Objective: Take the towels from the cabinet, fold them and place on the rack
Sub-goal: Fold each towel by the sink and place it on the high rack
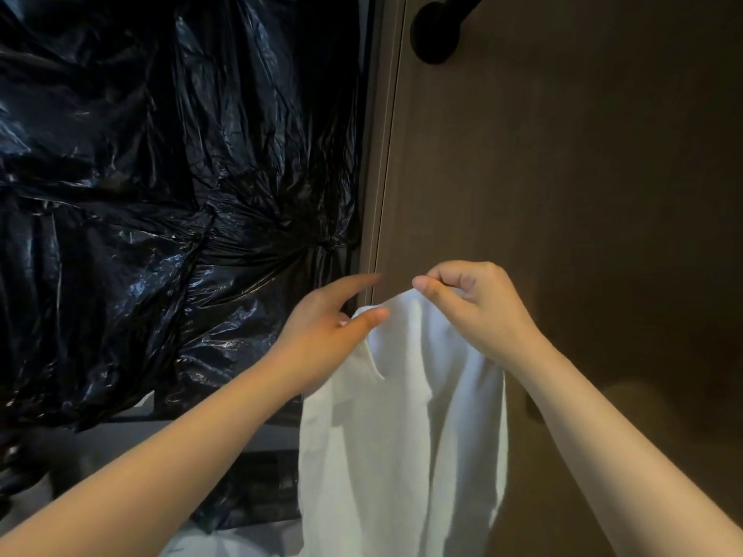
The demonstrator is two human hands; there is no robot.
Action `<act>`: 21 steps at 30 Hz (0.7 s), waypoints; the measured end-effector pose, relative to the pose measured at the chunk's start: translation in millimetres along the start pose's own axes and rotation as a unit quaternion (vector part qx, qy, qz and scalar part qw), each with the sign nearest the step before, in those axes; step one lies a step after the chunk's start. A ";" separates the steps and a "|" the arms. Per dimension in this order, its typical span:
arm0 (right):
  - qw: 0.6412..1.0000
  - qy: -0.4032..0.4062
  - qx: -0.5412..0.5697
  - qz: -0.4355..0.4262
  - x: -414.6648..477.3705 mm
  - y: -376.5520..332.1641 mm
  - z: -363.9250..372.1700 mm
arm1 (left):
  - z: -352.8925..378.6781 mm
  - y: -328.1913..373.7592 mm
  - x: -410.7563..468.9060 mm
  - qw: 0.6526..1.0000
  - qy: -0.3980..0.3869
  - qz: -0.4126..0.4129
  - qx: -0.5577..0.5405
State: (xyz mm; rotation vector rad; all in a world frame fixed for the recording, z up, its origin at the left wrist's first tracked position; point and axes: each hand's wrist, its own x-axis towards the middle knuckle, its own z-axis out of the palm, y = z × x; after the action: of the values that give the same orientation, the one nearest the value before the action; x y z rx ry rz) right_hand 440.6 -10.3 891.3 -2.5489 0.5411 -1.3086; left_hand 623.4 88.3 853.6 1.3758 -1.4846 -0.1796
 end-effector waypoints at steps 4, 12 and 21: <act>0.999 -0.006 0.041 -0.008 -0.6 -6.8 0.0 | 4.6 3.9 0.2 0.992 -0.054 0.029 -0.109; 0.996 -0.021 0.088 0.011 -3.1 -11.8 -0.9 | 11.5 2.0 -6.0 0.980 -0.119 0.033 -0.155; 0.997 -0.002 0.072 0.028 -5.6 -10.9 -2.6 | 16.9 4.2 -5.3 0.988 -0.041 0.002 -0.147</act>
State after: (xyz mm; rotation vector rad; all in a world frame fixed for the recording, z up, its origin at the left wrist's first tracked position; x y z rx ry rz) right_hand 437.9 1.9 892.7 -2.4034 0.4946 -1.2744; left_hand 607.1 85.2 846.2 1.1396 -1.4612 -0.4388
